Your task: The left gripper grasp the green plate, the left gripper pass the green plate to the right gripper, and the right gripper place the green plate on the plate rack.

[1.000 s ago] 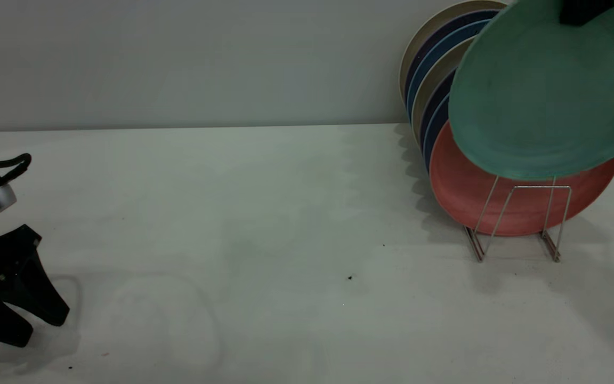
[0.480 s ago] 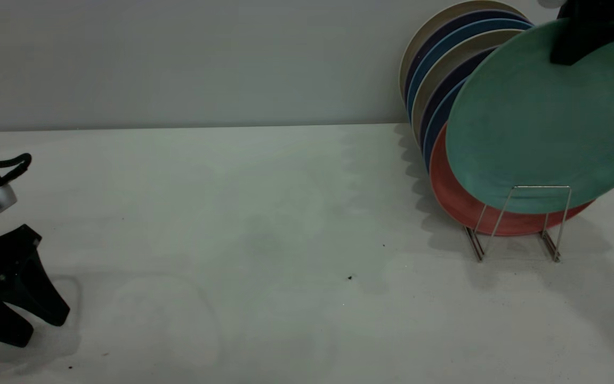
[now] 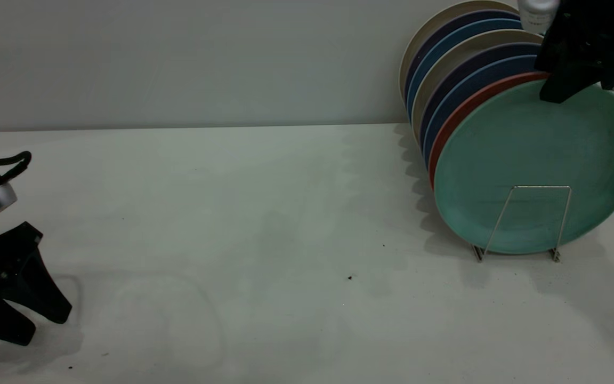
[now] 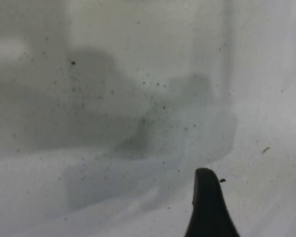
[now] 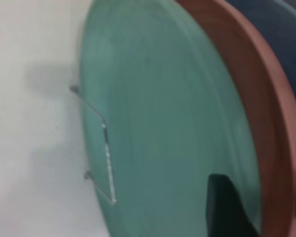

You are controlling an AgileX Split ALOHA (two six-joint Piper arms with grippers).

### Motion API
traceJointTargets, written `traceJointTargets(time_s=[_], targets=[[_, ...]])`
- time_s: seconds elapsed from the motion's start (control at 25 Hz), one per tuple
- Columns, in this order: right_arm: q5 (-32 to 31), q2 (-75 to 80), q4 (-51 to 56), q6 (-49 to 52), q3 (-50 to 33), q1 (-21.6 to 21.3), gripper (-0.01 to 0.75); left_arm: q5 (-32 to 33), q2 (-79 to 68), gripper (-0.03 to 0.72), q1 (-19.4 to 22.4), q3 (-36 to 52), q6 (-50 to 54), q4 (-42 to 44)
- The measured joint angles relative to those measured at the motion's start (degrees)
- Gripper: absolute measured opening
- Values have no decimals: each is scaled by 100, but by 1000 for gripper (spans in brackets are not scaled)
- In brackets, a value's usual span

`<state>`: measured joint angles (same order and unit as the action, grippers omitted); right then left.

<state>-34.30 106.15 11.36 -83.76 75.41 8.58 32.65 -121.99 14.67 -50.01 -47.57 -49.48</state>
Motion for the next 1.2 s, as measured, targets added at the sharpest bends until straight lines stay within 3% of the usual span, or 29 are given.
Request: traceJointTargets(time_s=[0.16, 0.36, 0.44, 0.6, 0.68, 0.8, 0.96, 1.2], targets=[[-215, -103, 137, 438, 8, 0, 382, 77, 0, 509, 0, -60, 38, 245], [-486, -528, 204, 1746, 8, 0, 442, 228, 363, 509, 0, -508, 943, 1321], [-624, -705, 204, 2571, 8, 0, 460, 286, 658, 509, 0, -754, 1400, 1786], [-1034, -1048, 148, 5174, 8, 0, 467, 639, 1419, 509, 0, -1318, 2013, 2775], [-1377, -1214, -102, 6543, 8, 0, 467, 865, 1815, 509, 0, -1524, 2203, 3194], [-2106, -1494, -776, 7757, 8, 0, 467, 1229, 2392, 509, -6, -1602, 2541, 3741], [-3321, -2030, -1507, 8485, 8, 0, 467, 1948, 3028, 509, -18, -1608, 3094, 4215], [-3597, -3445, -1708, 8629, -246, 0, 467, 3047, 4419, 509, -18, -1608, 3256, 4252]])
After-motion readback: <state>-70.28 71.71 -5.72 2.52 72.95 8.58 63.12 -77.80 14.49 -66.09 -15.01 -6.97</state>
